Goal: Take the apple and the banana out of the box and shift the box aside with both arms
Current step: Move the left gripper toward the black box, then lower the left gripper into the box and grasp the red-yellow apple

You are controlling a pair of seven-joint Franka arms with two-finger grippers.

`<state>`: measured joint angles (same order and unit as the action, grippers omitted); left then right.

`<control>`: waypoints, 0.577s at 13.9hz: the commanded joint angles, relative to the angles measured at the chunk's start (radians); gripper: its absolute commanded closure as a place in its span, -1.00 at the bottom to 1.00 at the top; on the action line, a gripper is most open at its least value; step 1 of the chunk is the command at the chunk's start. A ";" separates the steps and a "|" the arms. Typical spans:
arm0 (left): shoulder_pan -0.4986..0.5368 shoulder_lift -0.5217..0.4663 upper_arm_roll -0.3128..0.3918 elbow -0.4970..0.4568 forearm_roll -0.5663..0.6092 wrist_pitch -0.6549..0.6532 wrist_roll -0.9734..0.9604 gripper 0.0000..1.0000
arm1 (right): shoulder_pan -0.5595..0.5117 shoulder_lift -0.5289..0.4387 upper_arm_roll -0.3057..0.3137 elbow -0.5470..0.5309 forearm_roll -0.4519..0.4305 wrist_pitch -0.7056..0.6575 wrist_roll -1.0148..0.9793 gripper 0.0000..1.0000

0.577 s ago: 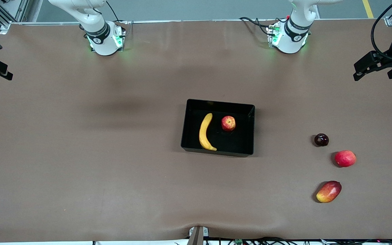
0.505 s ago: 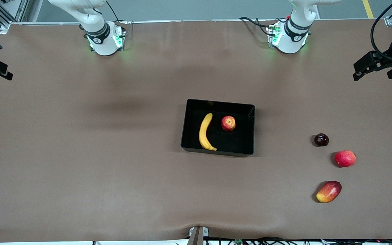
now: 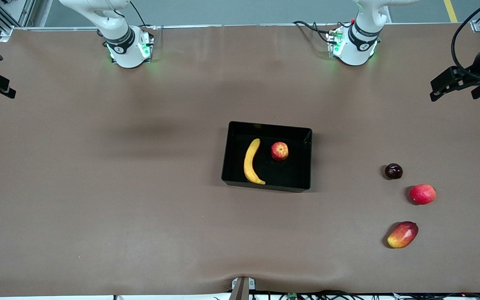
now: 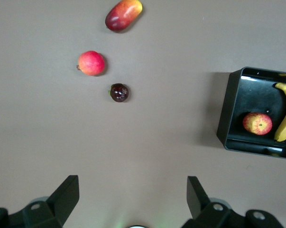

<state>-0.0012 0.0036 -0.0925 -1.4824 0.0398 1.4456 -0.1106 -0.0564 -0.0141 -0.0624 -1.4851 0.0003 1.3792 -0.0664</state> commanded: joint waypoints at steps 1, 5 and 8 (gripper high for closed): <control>-0.028 0.041 -0.027 -0.031 -0.009 -0.025 -0.015 -1.00 | -0.026 0.006 0.013 0.008 0.021 -0.005 -0.010 -1.00; -0.091 0.088 -0.078 -0.116 -0.009 0.065 -0.157 -1.00 | -0.026 0.006 0.015 0.009 0.024 0.001 -0.010 -1.00; -0.167 0.105 -0.088 -0.237 -0.009 0.227 -0.228 -1.00 | -0.045 0.013 0.013 0.013 0.079 0.003 -0.010 -1.00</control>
<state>-0.1317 0.1227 -0.1821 -1.6343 0.0394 1.5809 -0.3093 -0.0600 -0.0132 -0.0627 -1.4854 0.0397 1.3825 -0.0664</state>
